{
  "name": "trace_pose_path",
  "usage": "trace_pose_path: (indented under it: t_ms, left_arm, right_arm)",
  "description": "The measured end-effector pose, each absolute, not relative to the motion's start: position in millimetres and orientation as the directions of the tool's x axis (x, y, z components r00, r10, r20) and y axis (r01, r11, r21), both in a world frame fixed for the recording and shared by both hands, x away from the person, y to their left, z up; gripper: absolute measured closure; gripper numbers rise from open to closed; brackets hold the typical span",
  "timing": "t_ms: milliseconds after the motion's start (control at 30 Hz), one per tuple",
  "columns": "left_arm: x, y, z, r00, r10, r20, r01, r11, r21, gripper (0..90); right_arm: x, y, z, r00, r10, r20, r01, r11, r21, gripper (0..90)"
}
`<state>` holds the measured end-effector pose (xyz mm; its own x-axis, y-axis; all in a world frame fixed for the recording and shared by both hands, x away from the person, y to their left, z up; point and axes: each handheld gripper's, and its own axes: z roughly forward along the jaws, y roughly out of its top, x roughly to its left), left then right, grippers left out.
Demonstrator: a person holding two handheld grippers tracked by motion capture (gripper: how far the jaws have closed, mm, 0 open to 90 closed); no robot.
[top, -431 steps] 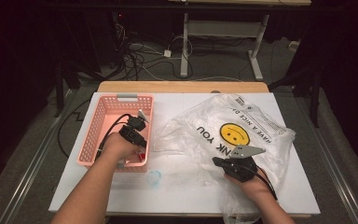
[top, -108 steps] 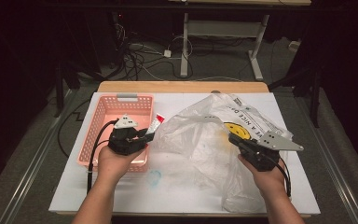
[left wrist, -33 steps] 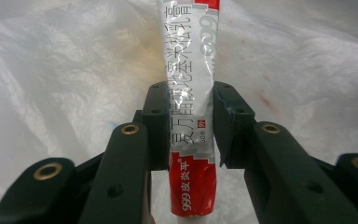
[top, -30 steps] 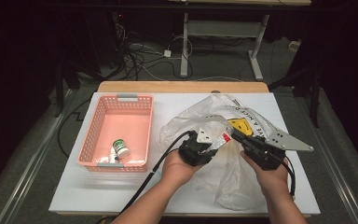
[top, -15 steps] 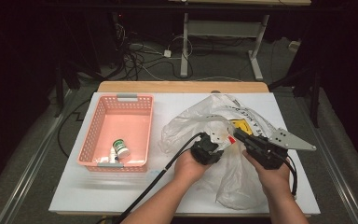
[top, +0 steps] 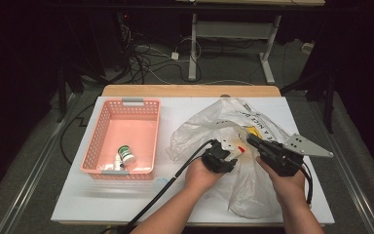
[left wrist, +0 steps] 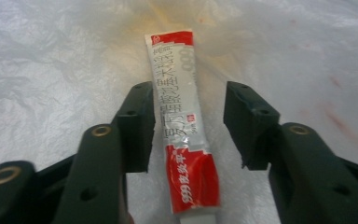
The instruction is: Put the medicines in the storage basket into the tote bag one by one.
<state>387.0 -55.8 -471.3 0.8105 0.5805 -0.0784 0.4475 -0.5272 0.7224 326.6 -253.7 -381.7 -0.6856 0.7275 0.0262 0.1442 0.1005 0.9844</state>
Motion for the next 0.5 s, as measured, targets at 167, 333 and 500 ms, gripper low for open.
trace_pose_path:
  t_ms: [167,333,500]
  left_arm:
    - [374,-42,-466,0.827,0.555,-0.092,0.422,-0.504,0.754,44.7]
    - [360,-33,-464,0.848,0.516,-0.118,0.405,-0.489,0.772,39.5]
    - [350,-22,-463,0.849,0.513,-0.128,0.409,-0.485,0.773,22.4]
  right_arm:
    - [326,-255,-381,-0.686,0.728,0.024,0.143,0.102,0.985,90.0]
    - [326,-253,-381,-0.689,0.724,0.024,0.144,0.105,0.984,90.0]
    - [326,-253,-382,-0.689,0.724,0.027,0.148,0.103,0.984,90.0]
